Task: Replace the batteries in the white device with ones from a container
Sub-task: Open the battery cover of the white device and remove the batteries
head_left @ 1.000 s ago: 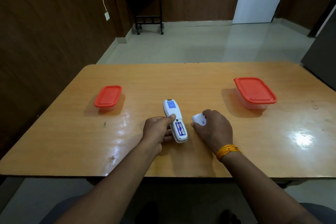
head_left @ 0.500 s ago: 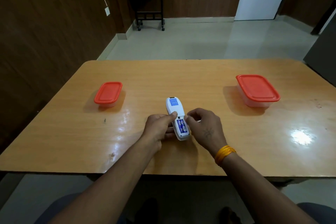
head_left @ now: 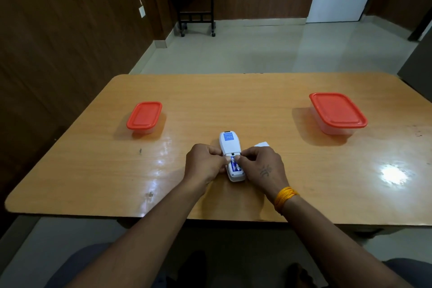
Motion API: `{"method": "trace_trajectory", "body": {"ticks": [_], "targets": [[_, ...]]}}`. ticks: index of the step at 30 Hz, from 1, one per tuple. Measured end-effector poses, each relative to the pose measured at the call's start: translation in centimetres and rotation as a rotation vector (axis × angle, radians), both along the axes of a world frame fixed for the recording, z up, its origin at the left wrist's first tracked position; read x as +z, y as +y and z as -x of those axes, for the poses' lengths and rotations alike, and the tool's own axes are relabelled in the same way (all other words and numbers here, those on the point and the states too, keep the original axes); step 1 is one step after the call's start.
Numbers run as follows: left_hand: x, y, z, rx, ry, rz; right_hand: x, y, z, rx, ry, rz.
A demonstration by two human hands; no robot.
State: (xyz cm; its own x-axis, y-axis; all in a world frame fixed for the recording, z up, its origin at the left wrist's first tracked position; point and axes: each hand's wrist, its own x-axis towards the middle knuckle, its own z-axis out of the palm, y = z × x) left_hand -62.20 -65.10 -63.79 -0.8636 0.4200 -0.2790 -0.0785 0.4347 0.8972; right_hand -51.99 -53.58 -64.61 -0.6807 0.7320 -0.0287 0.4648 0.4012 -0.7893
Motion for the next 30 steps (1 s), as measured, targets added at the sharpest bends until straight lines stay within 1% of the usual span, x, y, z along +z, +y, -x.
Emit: {"method": "trace_trajectory", "body": {"ticks": [3, 8, 11, 14, 16, 18, 23, 30], "targets": [[0.3, 0.0, -0.1, -0.021, 0.116, 0.072, -0.4, -0.1, 0.1, 0.005, -0.033, -0.05], [0.3, 0.1, -0.2, -0.053, 0.215, 0.131, -0.9, -0.1, 0.2, 0.005, -0.049, -0.027], [0.5, 0.0, -0.6, -0.128, 0.429, 0.219, -0.9, 0.0, 0.2, -0.024, -0.011, -0.008], [0.4, 0.0, -1.2, -0.285, 0.67, 0.349, -0.8, 0.0, 0.2, -0.029, -0.002, -0.01], [0.4, 0.1, -1.6, -0.379, 0.755, 0.405, -0.8, 0.1, 0.2, -0.033, 0.0, -0.005], [0.5, 0.2, -1.7, -0.422, 0.774, 0.435, -0.8, 0.1, 0.3, -0.034, -0.002, -0.004], [1.2, 0.9, -1.7, -0.435, 0.752, 0.486, -0.8, 0.1, 0.2, -0.029, 0.002, -0.028], [2.5, 1.6, -0.8, -0.409, 0.643, 0.441, -0.7, 0.2, 0.2, -0.004, -0.009, -0.063]]}}
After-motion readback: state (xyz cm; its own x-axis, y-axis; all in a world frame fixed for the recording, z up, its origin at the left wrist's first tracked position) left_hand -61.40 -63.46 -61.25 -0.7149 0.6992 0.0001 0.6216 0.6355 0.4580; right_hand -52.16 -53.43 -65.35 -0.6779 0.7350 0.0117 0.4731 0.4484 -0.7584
